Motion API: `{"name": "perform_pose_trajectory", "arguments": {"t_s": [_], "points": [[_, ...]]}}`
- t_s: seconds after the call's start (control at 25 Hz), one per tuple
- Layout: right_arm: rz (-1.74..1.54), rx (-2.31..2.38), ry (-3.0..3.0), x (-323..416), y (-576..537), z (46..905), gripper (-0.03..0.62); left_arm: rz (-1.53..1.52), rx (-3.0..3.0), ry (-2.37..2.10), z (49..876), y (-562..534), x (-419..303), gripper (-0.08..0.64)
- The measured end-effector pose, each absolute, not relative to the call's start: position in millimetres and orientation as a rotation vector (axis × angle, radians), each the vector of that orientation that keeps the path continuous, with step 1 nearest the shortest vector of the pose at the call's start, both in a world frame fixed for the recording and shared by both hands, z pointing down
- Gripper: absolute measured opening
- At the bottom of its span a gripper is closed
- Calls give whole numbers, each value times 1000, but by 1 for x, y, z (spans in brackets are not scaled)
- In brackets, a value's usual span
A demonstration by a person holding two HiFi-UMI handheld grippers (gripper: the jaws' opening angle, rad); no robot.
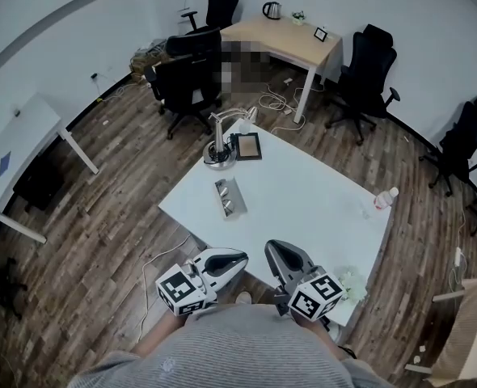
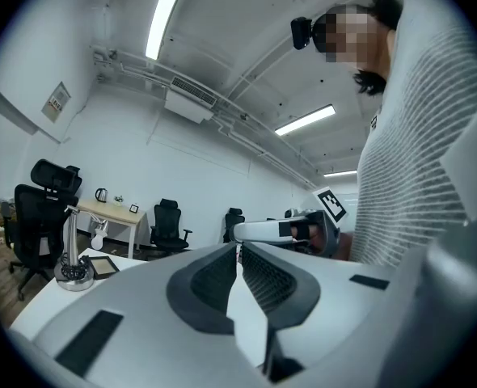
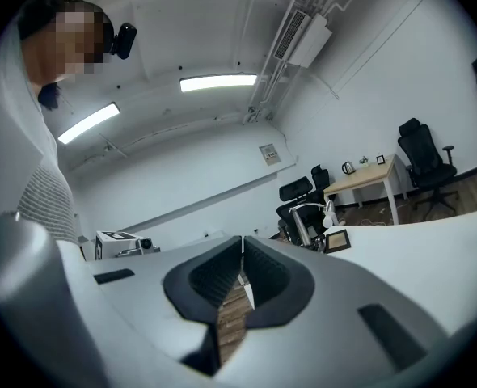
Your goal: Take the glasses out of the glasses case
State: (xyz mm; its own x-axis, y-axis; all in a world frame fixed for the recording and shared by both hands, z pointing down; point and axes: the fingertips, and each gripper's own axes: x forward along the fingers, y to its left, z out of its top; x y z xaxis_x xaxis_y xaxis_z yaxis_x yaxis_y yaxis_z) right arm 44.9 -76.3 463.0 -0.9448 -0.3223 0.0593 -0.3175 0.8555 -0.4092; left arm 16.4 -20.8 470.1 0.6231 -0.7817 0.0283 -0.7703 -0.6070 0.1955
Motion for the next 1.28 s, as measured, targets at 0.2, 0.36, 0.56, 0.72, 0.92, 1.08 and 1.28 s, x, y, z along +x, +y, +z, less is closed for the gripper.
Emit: {"name": "perform_pose_trajectory", "arguments": {"t_s": [0.2,0.36,0.56,0.72,0.92,1.08,1.28], "points": [[-690,-565,2987,45,-85,472,17,-97,2673,-1270,466,-36,3,15],[-698,-597,2981,36,-90,473,17,-129,2659,-1226,466,-45,-1,14],[-731,-668,2972,21,-99,479,17,-112,2696,-1124,474,-54,-7,14],[-755,-727,2930,9,-110,479,17,-71,2742,-1012,471,-62,-18,14],[-734,-789,2896,-7,-123,471,17,-54,2792,-905,467,-76,-33,14],[-733,-856,2882,-10,-130,470,17,-21,2833,-837,469,-87,-37,15],[-741,-936,2838,-5,-139,475,17,54,2855,-789,480,-99,-40,15]]}}
